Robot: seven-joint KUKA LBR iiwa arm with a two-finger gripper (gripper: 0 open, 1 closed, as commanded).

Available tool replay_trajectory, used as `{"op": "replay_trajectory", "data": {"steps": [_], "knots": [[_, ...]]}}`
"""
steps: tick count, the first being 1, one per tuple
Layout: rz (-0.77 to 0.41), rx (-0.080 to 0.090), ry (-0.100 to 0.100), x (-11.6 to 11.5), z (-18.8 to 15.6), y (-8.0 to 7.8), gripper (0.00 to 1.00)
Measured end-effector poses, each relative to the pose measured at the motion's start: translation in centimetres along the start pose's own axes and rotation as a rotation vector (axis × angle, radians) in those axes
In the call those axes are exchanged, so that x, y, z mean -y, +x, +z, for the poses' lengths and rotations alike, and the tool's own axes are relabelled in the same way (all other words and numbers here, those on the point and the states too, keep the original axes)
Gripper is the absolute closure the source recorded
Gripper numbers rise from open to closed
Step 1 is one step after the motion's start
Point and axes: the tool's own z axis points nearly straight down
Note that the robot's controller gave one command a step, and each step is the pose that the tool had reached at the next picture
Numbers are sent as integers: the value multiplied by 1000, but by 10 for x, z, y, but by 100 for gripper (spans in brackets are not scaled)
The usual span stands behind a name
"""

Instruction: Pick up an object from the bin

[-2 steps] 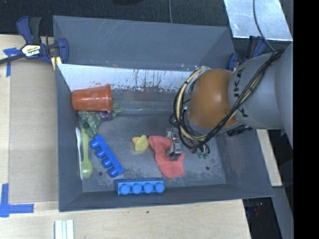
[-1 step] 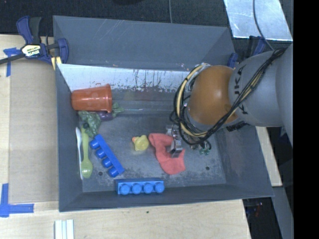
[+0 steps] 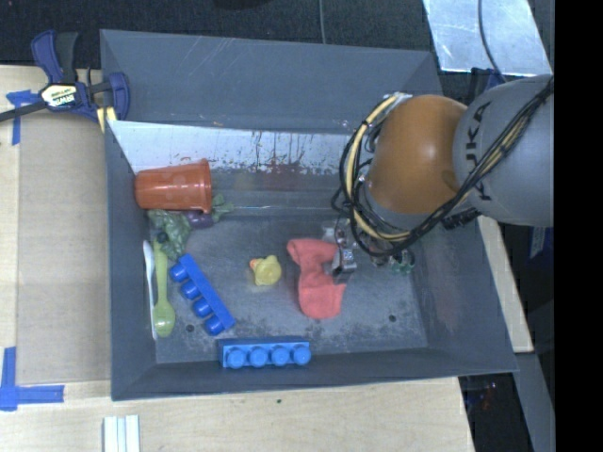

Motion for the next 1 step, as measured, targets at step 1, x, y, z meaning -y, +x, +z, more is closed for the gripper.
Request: {"op": "replay_trajectory", "data": {"steps": [1], "knots": [[-25, -1, 0, -1, -77, 1, 100]]}}
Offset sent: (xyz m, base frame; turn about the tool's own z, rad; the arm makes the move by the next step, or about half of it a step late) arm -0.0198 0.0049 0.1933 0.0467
